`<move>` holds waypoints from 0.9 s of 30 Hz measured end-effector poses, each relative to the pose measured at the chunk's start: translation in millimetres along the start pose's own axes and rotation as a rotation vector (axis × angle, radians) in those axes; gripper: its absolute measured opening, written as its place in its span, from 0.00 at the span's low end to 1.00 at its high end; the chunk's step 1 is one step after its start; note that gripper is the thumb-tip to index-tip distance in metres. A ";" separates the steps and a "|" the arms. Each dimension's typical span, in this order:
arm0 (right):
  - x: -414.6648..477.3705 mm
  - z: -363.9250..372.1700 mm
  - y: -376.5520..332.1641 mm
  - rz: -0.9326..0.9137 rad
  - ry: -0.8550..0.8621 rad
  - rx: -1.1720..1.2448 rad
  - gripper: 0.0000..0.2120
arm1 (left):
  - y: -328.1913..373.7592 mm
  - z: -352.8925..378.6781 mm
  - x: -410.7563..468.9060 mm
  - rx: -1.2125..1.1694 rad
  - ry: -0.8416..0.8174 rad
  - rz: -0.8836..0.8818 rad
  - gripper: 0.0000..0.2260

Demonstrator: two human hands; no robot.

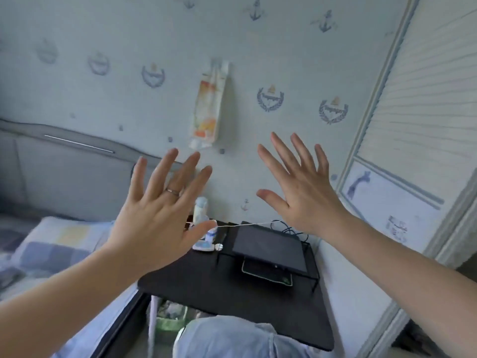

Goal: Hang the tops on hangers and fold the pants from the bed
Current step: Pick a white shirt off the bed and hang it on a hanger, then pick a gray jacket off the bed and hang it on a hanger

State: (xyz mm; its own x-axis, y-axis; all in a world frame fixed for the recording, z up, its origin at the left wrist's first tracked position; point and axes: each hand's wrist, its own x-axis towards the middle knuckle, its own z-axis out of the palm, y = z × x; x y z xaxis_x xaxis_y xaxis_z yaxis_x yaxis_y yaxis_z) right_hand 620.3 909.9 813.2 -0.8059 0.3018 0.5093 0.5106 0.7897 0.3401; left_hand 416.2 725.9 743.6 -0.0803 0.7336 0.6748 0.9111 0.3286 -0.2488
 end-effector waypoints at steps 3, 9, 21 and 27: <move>36.7 19.7 -76.6 -0.173 -0.006 0.103 0.34 | -50.4 -1.6 -63.9 0.040 -0.085 -0.160 0.37; 96.9 55.7 -241.4 -0.485 -0.031 0.330 0.34 | -137.6 -5.1 -200.5 0.143 -0.219 -0.490 0.37; 172.6 135.8 -549.3 -0.982 -0.211 0.526 0.35 | -263.1 8.1 -417.7 0.270 -0.582 -1.176 0.37; 190.4 187.9 -677.4 -1.178 -0.319 0.595 0.33 | -285.7 27.8 -499.4 0.247 -0.692 -1.496 0.40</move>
State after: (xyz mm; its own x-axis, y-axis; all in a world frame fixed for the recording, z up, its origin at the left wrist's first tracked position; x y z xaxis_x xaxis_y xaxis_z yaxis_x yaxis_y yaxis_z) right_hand 64.7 532.8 531.3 -0.7456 -0.6621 -0.0755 -0.6646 0.7471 0.0119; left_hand 184.8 282.2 458.3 -0.9779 -0.2092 0.0046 -0.2062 0.9673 0.1479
